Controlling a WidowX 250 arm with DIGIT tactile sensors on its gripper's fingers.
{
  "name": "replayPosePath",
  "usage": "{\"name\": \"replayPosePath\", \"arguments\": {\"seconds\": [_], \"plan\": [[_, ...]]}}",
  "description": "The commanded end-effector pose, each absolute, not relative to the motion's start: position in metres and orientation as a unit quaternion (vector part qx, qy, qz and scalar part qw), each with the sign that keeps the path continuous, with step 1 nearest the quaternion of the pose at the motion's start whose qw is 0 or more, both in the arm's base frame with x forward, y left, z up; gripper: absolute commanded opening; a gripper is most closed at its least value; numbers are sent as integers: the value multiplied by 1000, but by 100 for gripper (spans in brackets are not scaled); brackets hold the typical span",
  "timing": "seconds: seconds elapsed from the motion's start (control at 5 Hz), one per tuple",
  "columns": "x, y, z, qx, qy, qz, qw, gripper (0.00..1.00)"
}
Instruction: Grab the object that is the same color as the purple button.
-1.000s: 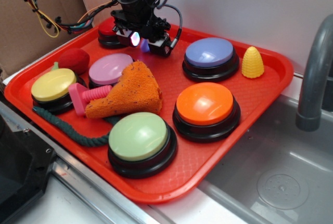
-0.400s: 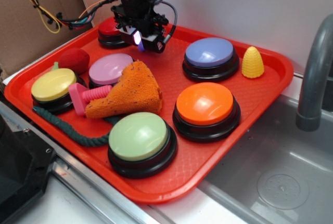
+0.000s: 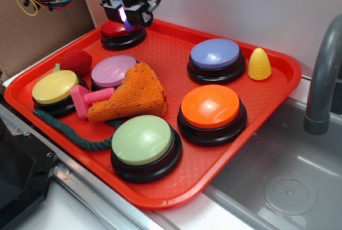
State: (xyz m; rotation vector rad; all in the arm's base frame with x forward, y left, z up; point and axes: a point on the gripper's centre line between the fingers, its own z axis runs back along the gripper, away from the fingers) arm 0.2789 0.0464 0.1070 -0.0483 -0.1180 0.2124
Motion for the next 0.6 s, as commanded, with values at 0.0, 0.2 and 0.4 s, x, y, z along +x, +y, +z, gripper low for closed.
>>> {"name": "replayPosePath", "arguments": {"seconds": [0.0,0.2,0.4], "plan": [[230,34,190,-62,-87,58,993,0],[221,29,193,-57,-94,36,993,0],[230,29,190,-57,-56,0,997,0]]}}
